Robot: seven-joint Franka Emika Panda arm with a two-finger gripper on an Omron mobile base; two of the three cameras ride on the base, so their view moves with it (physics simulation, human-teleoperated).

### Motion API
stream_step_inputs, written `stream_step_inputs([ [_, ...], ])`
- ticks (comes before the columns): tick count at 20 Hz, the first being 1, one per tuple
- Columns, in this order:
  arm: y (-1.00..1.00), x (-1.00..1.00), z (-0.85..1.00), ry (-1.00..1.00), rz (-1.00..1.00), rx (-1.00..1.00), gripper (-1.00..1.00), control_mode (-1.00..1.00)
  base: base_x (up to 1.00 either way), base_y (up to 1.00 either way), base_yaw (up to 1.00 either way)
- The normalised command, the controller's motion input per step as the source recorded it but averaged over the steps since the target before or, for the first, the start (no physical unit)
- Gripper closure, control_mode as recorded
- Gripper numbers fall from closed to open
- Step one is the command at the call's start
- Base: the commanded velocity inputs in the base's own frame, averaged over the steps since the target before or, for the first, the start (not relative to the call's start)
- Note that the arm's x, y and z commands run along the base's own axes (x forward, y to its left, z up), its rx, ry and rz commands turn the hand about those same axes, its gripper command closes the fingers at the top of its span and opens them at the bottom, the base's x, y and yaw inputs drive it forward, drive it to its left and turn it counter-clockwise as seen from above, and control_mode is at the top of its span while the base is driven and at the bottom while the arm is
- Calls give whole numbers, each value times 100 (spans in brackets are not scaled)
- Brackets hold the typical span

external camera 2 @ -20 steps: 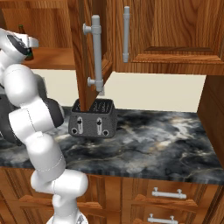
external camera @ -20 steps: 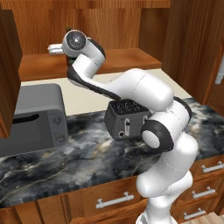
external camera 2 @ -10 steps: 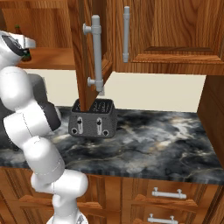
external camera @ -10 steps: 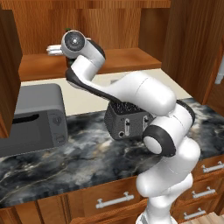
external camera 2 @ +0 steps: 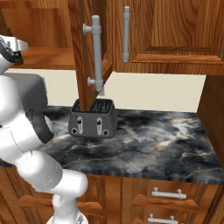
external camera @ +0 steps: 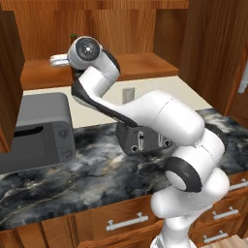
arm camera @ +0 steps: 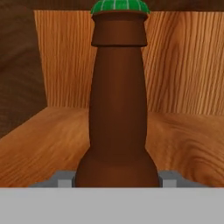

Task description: Get the candle and the beer from the cabinet and move them to the dining counter.

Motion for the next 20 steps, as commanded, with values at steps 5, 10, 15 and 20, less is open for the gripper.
stream_step_inputs([
  [5,-11,-60,-4,0,26,0,100,-100,0,0,0],
  [10,-51,-68,-6,0,28,0,100,-100,0,0,0],
  [15,-81,-63,-13,0,20,-2,100,-100,0,0,0],
  [20,-48,-56,-29,0,17,-8,100,-100,0,0,0],
])
